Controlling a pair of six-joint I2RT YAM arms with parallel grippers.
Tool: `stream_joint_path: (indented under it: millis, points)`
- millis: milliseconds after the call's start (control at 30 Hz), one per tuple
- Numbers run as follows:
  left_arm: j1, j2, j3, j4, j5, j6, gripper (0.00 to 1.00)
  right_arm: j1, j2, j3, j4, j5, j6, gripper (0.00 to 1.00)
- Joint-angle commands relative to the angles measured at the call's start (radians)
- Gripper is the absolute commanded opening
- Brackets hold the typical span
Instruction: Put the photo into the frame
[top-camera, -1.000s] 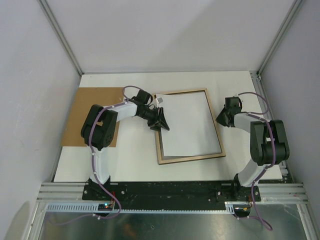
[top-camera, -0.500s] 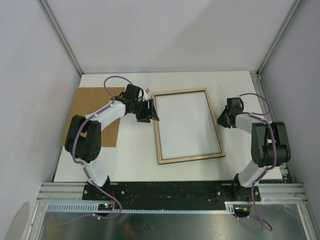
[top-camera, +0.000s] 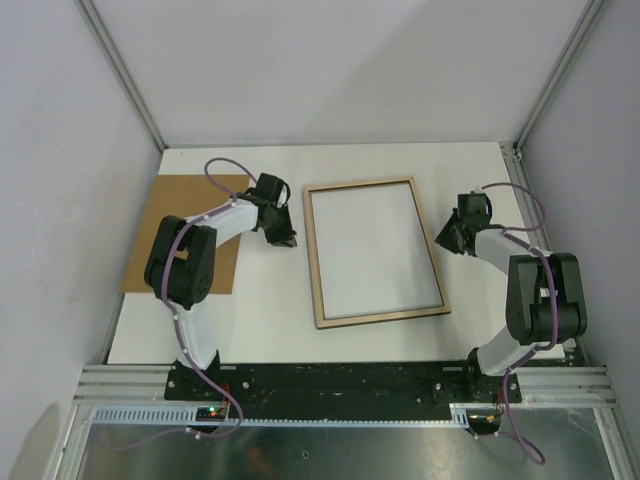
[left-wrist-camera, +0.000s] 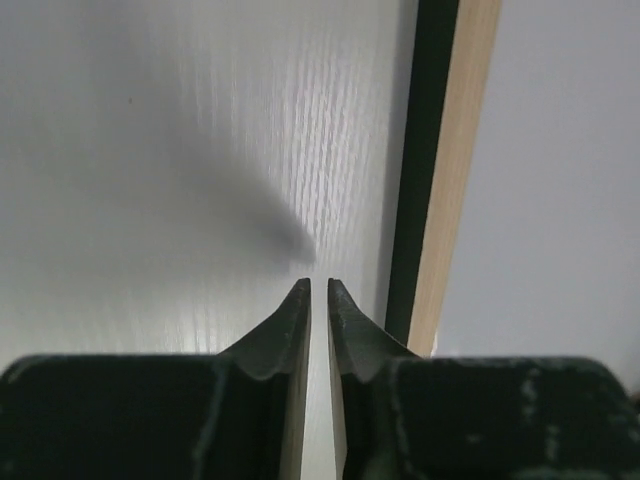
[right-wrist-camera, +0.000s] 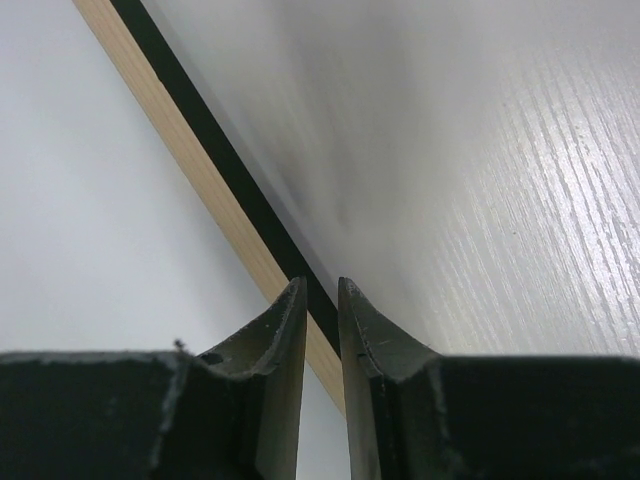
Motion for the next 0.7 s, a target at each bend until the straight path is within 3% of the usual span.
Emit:
stream_joint_path:
  millis: [0, 667]
  points:
    - [-0.002, 0.068, 0.095, 0.027, -0.033, -0.038, 0.14, -0.008, -0.029, -0.007, -0.017, 0.011, -0.018, 0.23]
    - [-0.105, 0.33, 0.424, 0.027, 0.052, -0.07, 0.11, -0.015, -0.144, -0.016, -0.063, 0.026, -0.02, 0.23]
